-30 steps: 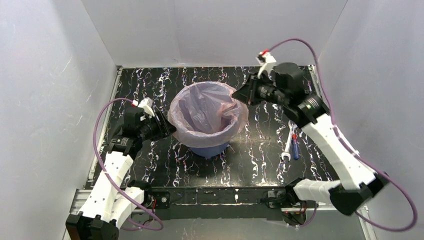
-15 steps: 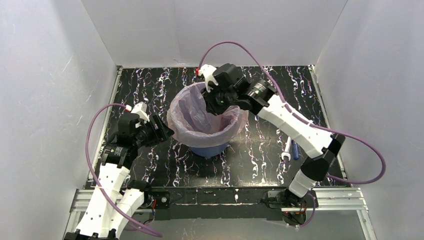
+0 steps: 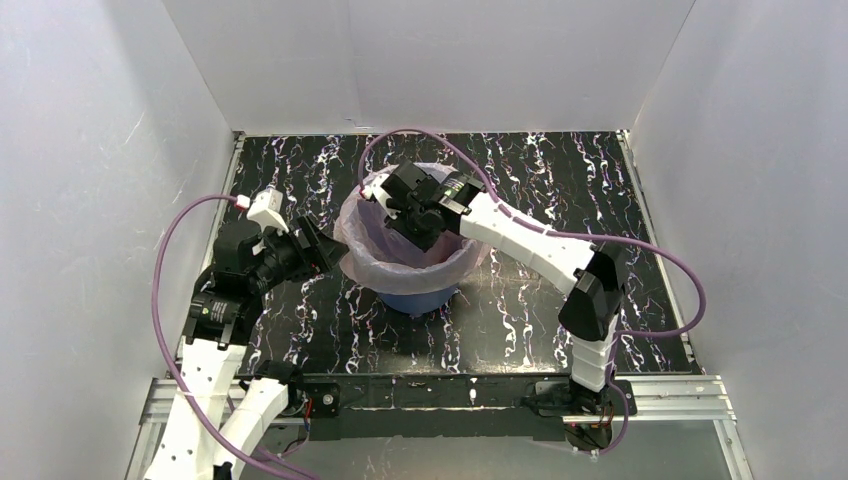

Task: Put the trash bags into the trash bin
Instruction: Adjust the trash bag in the trash bin.

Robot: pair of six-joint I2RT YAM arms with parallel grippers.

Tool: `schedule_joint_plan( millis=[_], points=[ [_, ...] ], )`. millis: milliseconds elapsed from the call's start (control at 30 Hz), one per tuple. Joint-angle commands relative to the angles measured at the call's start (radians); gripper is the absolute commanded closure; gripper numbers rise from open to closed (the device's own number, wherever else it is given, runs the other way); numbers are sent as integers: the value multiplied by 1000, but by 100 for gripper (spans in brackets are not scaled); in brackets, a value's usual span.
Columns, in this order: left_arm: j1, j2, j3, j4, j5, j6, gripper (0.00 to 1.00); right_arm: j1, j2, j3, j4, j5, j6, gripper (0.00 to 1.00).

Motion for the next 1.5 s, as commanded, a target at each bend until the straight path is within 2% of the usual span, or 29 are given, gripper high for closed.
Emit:
schedule_joint_plan(
  millis=[0,133,300,433,633,767,1000,1133,1233,1467],
  points=[
    [7,2,62,15,49,-9,27,-2,27,-2,0,8,-44,71],
    [7,34,83,66,91,-27,26,-2,15,-64,70,-8,-46,71],
    [7,77,114,73,94,-28,25,-3,-57,-212,250,-95,-45,69],
    [7,112,121,59,93,-19,25,-3,-40,-255,300,-81,-53,67],
    [7,153,98,59,119,17,28,-8,24,-263,334,-129,-56,64],
    [7,170,98,52,132,42,30,-8,81,-220,300,-126,-41,64],
    [7,183,94,47,156,66,40,-10,109,-255,332,-137,-44,63],
    [7,195,93,44,163,72,45,-10,132,-222,284,-128,-44,63],
    [7,205,94,51,177,70,48,-10,107,-205,265,-152,-44,62],
    [7,209,101,47,173,67,48,-10,-61,-267,380,-200,-40,52]
  ],
)
